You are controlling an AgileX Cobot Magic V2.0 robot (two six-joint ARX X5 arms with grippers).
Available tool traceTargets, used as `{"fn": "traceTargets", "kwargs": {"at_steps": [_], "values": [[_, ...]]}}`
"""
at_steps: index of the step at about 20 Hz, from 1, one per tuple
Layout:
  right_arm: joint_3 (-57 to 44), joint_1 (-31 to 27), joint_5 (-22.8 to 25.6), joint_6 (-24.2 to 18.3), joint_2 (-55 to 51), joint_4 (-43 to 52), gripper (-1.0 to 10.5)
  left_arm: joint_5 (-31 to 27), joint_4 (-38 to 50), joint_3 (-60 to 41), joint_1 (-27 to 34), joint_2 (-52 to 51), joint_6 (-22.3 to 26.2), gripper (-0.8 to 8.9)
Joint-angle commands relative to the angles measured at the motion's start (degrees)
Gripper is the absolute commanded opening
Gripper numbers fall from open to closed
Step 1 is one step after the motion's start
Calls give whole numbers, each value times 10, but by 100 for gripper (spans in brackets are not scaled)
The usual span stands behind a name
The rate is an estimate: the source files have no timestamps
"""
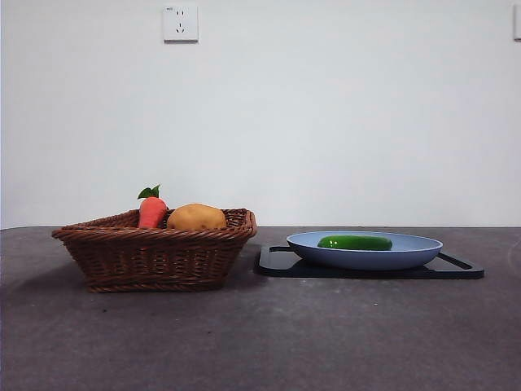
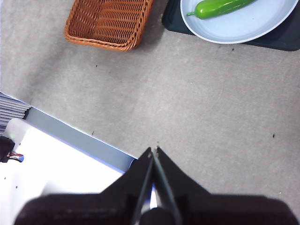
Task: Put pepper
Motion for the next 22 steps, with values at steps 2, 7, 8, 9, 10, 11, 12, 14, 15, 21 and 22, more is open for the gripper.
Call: {"fn": "traceTargets", "kwargs": {"at_steps": [2, 7, 8, 9, 10, 11, 12, 14, 15, 21, 22], "values": [[11, 3, 1, 2, 3, 5, 11, 0, 43, -106, 71, -82, 7, 8], [11, 3, 1, 2, 3, 5, 11, 1, 49, -257, 117, -169, -11, 8], [11, 3, 1, 2, 3, 5, 11, 1, 49, -285, 119, -182, -21, 8], [11, 3, 1, 2, 3, 5, 11, 1, 49, -311, 121, -195, -31, 8], [11, 3, 1, 2, 3, 5, 11, 1, 49, -335, 122, -206, -34, 8], [11, 3, 1, 2, 3, 5, 11, 1, 49, -357, 122, -217, -35, 8], [11, 3, 1, 2, 3, 5, 11, 1, 49, -379, 123, -228, -40, 8], [11, 3, 1, 2, 3, 5, 11, 0, 49, -414, 125, -251, -48, 8], [11, 3, 1, 2, 3, 5, 11, 0, 49, -431, 126, -263, -48, 8], [11, 3, 1, 2, 3, 5, 11, -1, 47, -494, 129, -309, -57, 8], [11, 3, 1, 2, 3, 5, 11, -1, 47, -504, 128, -316, -58, 8]]}}
